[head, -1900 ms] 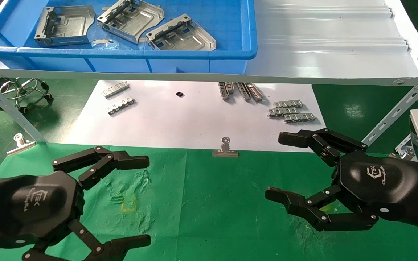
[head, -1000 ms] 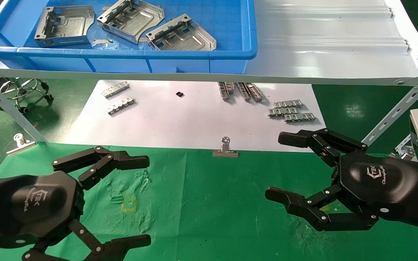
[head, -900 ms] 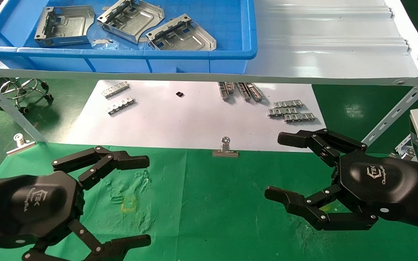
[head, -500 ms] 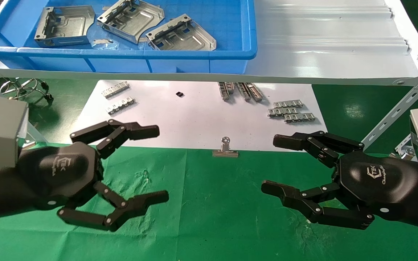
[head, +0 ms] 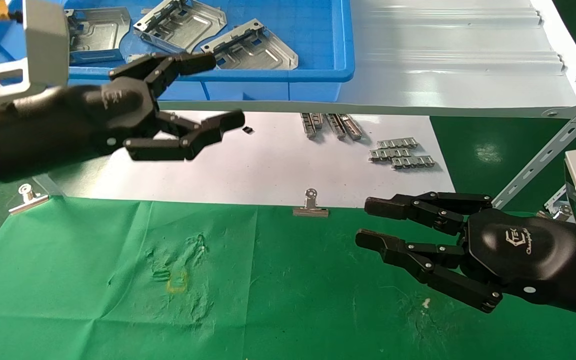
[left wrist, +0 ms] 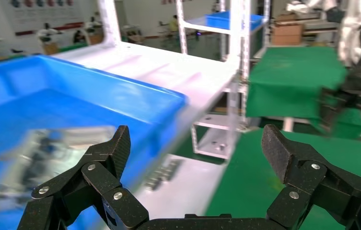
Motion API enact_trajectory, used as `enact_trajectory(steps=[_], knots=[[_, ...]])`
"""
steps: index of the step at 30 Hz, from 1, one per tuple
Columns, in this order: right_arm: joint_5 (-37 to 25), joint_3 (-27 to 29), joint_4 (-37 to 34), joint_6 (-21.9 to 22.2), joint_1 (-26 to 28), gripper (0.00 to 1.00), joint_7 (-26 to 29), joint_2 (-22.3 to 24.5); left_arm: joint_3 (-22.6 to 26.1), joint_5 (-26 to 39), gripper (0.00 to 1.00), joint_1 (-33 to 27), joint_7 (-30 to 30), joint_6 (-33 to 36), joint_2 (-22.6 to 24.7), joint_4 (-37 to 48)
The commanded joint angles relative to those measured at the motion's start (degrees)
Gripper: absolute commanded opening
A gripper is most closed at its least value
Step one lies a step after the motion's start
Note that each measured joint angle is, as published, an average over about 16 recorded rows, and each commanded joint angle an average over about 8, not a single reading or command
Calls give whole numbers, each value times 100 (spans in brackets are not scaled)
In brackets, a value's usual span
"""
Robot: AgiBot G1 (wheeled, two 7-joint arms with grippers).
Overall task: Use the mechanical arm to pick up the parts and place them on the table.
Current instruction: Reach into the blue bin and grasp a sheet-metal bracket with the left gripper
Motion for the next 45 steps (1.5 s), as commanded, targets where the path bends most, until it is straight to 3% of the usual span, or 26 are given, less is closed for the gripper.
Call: enact_trajectory(steps=[1,13,19,24,26,31,33,35,45], knots=[[0,0,0,0,0,0,0,0,57,131,100,-297,67,-40,157,347],[0,0,0,0,0,0,0,0,608,1182,100,-2140,383,-570,1076,2926],[0,0,0,0,0,0,0,0,798,1544,100,-2616,478,-1232,1560,3776],[0,0,0,0,0,0,0,0,928,1739,99,-2836,536,-1380,1815,4170],[0,0,0,0,0,0,0,0,981,1817,87,-2897,568,-1430,1897,4295],[0,0,0,0,0,0,0,0,1093,1983,26,-2999,666,-1587,2075,4535],[0,0,0,0,0,0,0,0,1115,2017,5,-3023,702,-1639,2129,4603],[0,0,0,0,0,0,0,0,1132,2042,0,-3040,744,-1688,2173,4657],[0,0,0,0,0,0,0,0,1159,2087,0,-3057,919,-1911,2283,4831]])
